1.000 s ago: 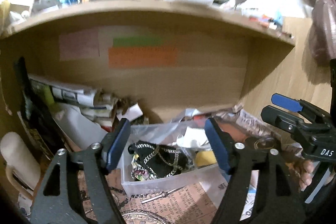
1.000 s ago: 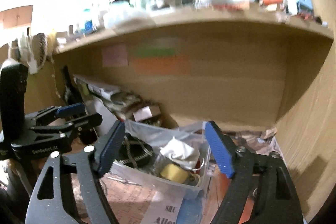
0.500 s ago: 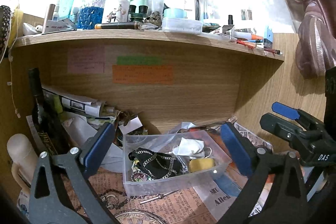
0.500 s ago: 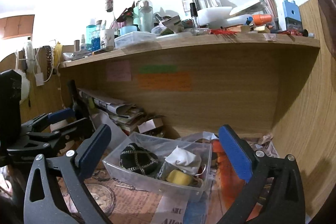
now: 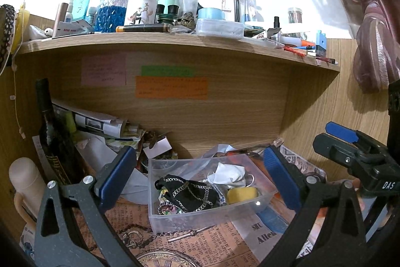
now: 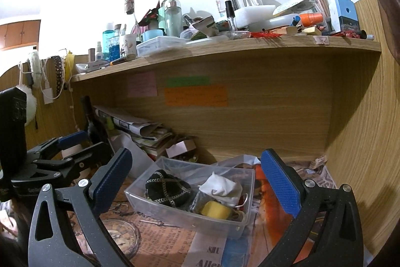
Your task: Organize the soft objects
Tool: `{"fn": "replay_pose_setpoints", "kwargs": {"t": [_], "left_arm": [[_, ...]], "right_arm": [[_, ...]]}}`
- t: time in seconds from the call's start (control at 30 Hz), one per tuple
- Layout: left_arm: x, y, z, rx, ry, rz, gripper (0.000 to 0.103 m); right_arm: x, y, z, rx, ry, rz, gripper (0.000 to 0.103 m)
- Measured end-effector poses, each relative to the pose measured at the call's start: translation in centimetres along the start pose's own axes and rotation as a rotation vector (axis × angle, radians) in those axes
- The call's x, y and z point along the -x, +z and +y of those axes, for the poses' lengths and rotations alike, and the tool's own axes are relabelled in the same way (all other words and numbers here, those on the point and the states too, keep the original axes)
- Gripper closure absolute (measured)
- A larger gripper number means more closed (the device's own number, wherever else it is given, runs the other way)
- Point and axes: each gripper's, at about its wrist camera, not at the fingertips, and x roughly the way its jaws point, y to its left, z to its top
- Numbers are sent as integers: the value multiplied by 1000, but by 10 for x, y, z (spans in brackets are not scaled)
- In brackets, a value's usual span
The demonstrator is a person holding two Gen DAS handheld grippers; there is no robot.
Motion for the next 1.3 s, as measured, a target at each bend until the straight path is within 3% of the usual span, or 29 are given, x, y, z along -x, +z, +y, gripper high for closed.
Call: {"fn": "replay_pose_setpoints", "kwargs": {"t": [1.3], "left_arm": [[-4, -2, -4, -17, -13, 1, 0]], "right_arm": [[-2, -2, 2, -8, 6, 15, 0]]}}
